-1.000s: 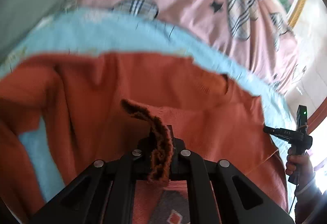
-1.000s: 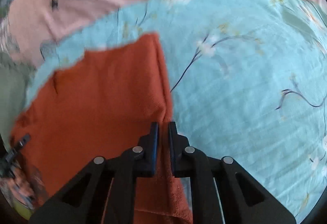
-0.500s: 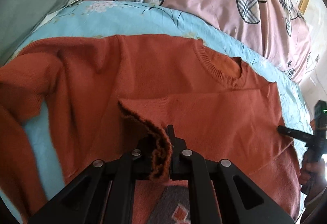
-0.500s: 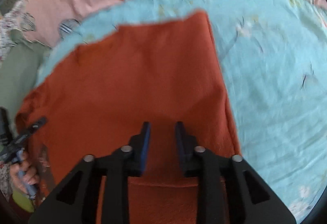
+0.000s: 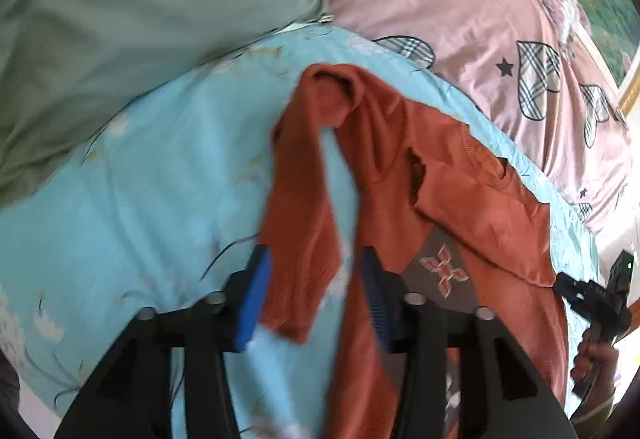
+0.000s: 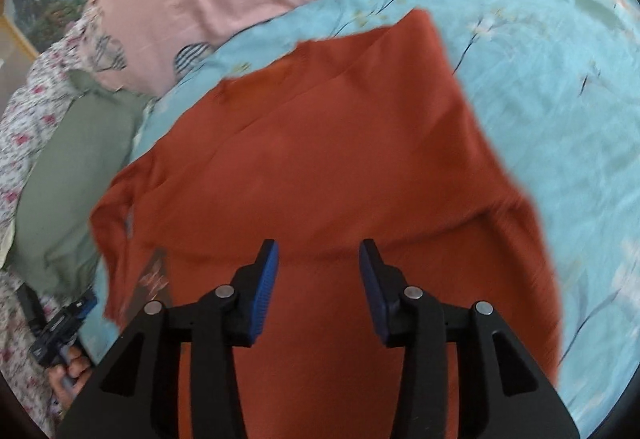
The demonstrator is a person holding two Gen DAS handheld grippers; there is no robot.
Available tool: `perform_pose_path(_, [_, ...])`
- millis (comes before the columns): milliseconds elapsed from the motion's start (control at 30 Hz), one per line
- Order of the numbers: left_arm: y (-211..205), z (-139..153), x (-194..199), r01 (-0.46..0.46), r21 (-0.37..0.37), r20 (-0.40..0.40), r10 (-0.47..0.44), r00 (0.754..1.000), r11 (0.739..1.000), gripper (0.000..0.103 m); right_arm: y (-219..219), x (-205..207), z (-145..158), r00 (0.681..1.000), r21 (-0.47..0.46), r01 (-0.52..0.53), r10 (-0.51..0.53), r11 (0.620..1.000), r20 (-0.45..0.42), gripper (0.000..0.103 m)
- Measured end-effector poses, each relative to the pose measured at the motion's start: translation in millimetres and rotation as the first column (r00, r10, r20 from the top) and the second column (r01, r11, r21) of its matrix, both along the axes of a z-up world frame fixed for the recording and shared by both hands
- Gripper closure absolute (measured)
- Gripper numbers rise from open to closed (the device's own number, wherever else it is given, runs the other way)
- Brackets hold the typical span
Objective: Fold small clothes
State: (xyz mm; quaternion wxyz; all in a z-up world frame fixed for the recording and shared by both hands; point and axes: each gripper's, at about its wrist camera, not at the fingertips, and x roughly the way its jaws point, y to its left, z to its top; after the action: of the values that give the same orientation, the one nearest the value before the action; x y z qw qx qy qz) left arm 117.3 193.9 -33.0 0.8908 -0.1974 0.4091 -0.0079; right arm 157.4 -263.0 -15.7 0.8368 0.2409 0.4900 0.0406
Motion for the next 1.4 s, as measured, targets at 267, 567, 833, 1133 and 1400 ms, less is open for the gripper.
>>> perform_pose_path(267, [-6.9,-25.2,14.2,-0.005,0.081,-0.073,0.011,0.997,0.997,0.046,39.5,-20.7,-7.4,0.998,0.062,-0.057,0.059,0.996,-0.023,0.059])
perform_pose_path(567, [5.9,24.4,22.2,-0.076,0.172,0.065,0.066,0.996,0.982,0.093,34.0,-29.0,-0.3,0.999,0.061,-0.031,0.032,0.998,-0.006,0.059])
perform_pose_path(833, [-90.3,125.6,57.9,0.123,0.158,0.306,-0.167,0.937,0.98,0.093,22.8,-33.7,4.5,1.0,0.083,-0.009,0.008,0.997,0.018,0.059])
perform_pose_path(1133, [-280.9,79.1,131.7,0.516,0.126,0.198,-0.531,0.824,0.847,0.093,-27.1,-50.1,18.7,0.991,0.082,0.114,-0.119,0.99,0.056,0.059])
perform_pose_path(1400, [-359.6,-5.4,169.2,0.631,0.169,-0.023,-0.636,0.771,0.757,0.086,-45.8,-55.0,12.2,0.988,0.098,0.142,-0.147,0.985,0.038,0.059])
